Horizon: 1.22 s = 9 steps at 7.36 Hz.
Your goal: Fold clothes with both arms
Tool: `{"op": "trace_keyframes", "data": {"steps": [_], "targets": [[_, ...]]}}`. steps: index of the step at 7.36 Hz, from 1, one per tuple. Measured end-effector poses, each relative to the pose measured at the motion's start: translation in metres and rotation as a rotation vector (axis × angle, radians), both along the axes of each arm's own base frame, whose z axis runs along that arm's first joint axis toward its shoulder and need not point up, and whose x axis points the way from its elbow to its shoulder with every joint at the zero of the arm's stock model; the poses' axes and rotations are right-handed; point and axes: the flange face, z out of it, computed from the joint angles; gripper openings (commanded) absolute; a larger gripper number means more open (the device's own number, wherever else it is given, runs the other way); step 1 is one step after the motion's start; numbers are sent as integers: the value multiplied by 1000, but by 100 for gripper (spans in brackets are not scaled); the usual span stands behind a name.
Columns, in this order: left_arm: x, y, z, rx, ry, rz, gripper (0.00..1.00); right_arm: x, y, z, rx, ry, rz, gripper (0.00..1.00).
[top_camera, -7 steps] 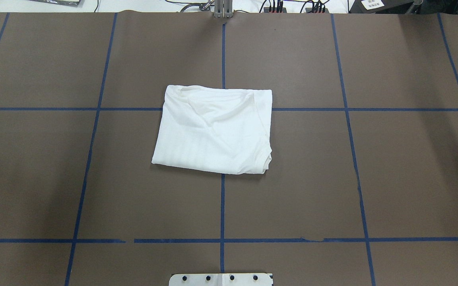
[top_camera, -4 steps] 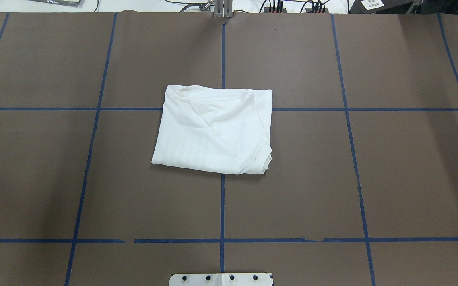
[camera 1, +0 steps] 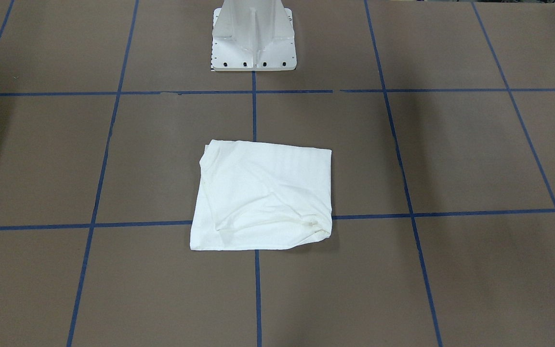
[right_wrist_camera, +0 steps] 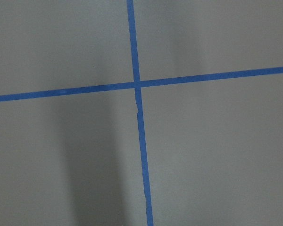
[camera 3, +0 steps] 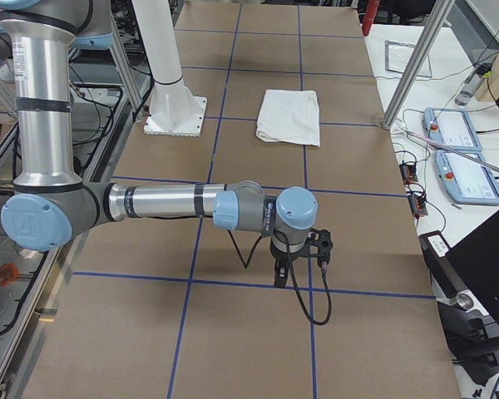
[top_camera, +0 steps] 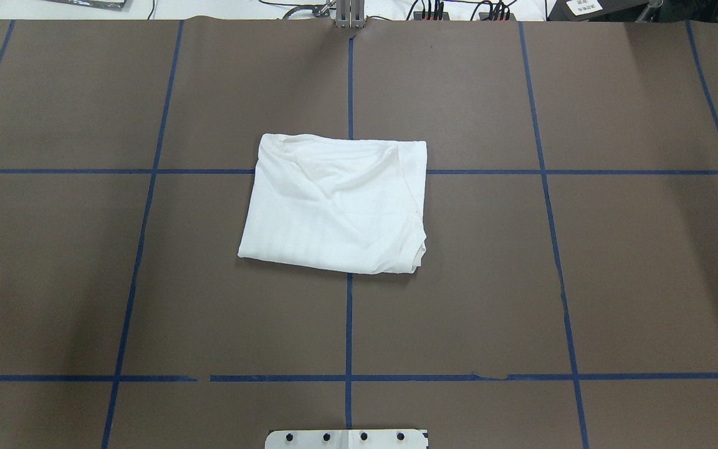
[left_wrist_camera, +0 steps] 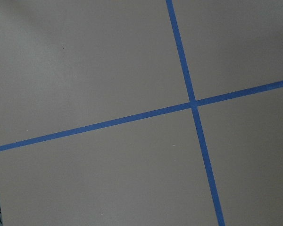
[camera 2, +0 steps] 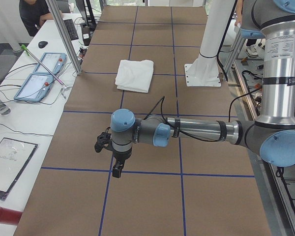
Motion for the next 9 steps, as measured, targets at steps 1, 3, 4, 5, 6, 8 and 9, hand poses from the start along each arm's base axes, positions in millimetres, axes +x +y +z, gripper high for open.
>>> {"op": "trace_keyframes", "data": {"steps": [1, 3, 4, 5, 6, 8, 9], "targets": [[0, 4, 4, -6, 2, 1, 100, 0, 6, 6, 10, 0, 1, 100], [1, 7, 6, -11, 3, 1, 100, 0, 11, 11, 25, 2, 2, 100], [1, 7, 7, -14, 3, -1, 100, 0, 12, 12, 27, 2, 3, 100], [2, 7, 6, -36, 22, -24, 100, 0, 12, 12, 26, 2, 4, 100], [6, 6, 3, -89, 71, -85, 100, 0, 12, 12, 26, 2, 5, 100], [10, 5, -5, -171, 140, -182, 100, 0, 11, 11, 26, 2, 7, 100], [10, 4, -7, -182, 149, -194, 100, 0, 11, 10, 27, 2, 8, 100]]}}
